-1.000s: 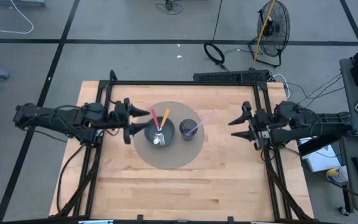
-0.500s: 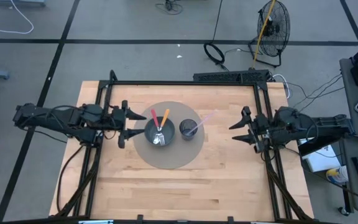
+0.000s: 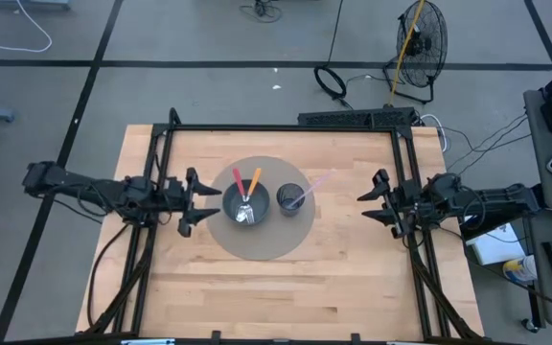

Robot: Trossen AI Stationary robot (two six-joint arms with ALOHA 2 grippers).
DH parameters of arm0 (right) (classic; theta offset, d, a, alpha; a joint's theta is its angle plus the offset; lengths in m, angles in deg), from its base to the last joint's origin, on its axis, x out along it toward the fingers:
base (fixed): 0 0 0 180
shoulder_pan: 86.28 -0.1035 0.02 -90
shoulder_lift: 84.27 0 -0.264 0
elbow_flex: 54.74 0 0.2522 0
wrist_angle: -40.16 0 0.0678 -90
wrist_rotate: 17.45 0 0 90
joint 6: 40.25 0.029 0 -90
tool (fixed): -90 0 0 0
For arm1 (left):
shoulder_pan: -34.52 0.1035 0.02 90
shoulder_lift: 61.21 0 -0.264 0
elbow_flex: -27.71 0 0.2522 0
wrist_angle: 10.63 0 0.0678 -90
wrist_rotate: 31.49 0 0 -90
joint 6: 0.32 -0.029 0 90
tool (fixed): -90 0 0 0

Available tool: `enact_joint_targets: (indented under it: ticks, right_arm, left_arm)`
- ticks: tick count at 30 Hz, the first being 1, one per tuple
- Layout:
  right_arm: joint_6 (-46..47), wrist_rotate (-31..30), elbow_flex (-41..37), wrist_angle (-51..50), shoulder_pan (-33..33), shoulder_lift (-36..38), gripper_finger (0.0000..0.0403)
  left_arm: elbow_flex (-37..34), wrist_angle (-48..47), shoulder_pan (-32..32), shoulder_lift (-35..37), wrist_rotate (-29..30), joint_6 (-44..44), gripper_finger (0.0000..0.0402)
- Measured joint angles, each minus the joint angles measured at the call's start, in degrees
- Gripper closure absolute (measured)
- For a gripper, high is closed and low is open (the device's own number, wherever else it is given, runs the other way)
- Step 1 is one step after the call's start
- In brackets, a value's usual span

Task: Pick & Place Utensil
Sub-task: Return to Home Position

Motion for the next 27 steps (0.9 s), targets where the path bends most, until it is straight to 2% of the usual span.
enact_joint_targets:
  ticks: [7,11,18,23,25,27]
  right_arm:
    - [-0.4,0.02,-0.3,-1.4,0.0,1.77,0.0222]
    - [-0.38,0.16,-0.3,-2.47,0.0,2.97,0.0222]
    - [-0.23,0.07,-0.3,-3.99,0.0,4.54,0.0222]
    - [0.01,0.19,-0.3,-4.07,0.0,4.53,0.0222]
    - [0.01,0.15,-0.3,-4.27,0.0,4.53,0.0222]
    - [-0.2,-0.03,-0.3,-4.32,0.18,4.51,0.0222]
  left_arm:
    - [-10.73,22.26,-1.31,0.02,1.51,-6.43,0.0158]
    - [-15.52,29.6,-2.44,0.02,3.79,-6.5,0.0158]
    - [-15.54,28.3,-4.29,0.25,5.44,-7.95,0.0158]
    - [-15.56,22.52,-5.68,4.98,7.14,-7.8,0.0158]
    - [-15.56,17.93,-5.09,7.8,5.47,-4.4,0.0158]
    - [-15.56,13.77,-3.71,10.31,0.15,-1.39,0.0158]
